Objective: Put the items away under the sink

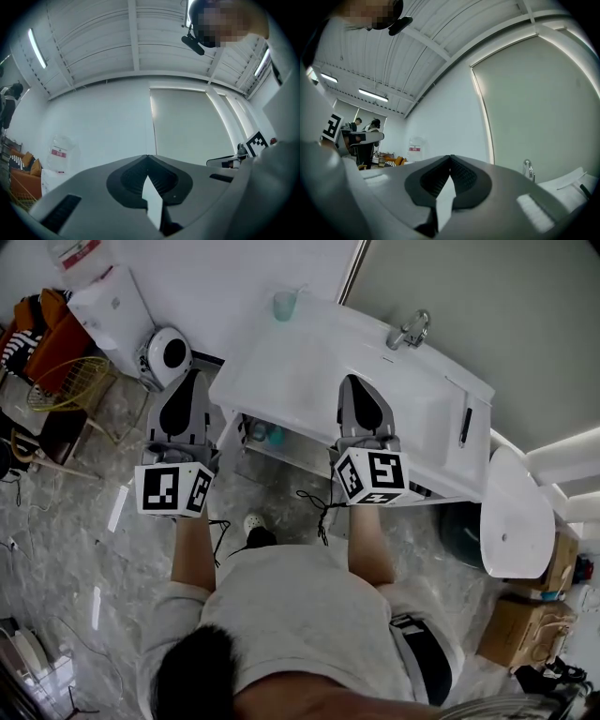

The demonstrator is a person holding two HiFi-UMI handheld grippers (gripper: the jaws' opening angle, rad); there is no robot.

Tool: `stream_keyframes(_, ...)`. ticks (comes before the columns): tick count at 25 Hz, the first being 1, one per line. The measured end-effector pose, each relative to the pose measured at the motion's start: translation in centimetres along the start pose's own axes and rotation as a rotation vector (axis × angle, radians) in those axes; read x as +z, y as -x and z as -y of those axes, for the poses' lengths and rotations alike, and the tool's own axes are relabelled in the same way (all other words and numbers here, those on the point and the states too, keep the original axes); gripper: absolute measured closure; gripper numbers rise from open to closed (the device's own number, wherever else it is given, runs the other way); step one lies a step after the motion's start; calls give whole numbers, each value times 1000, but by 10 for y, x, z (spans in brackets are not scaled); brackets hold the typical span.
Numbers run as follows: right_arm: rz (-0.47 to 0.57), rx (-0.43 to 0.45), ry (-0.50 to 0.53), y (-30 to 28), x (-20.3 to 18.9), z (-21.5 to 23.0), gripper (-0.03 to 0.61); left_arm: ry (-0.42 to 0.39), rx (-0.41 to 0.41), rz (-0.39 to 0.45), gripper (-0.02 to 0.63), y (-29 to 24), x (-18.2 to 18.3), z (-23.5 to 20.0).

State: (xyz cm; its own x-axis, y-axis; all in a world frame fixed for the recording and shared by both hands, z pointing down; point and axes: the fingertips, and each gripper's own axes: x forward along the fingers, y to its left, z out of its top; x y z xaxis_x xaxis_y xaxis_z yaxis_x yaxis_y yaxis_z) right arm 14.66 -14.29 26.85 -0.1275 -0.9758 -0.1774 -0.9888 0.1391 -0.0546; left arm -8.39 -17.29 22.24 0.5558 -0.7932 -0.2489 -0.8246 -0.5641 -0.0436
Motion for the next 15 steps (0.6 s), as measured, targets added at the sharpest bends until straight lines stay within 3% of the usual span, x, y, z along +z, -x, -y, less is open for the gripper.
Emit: stream_keyframes(15,-34,-33,17,-97,-18,-27,568,25,-60,-13,607,-52,-34,-89)
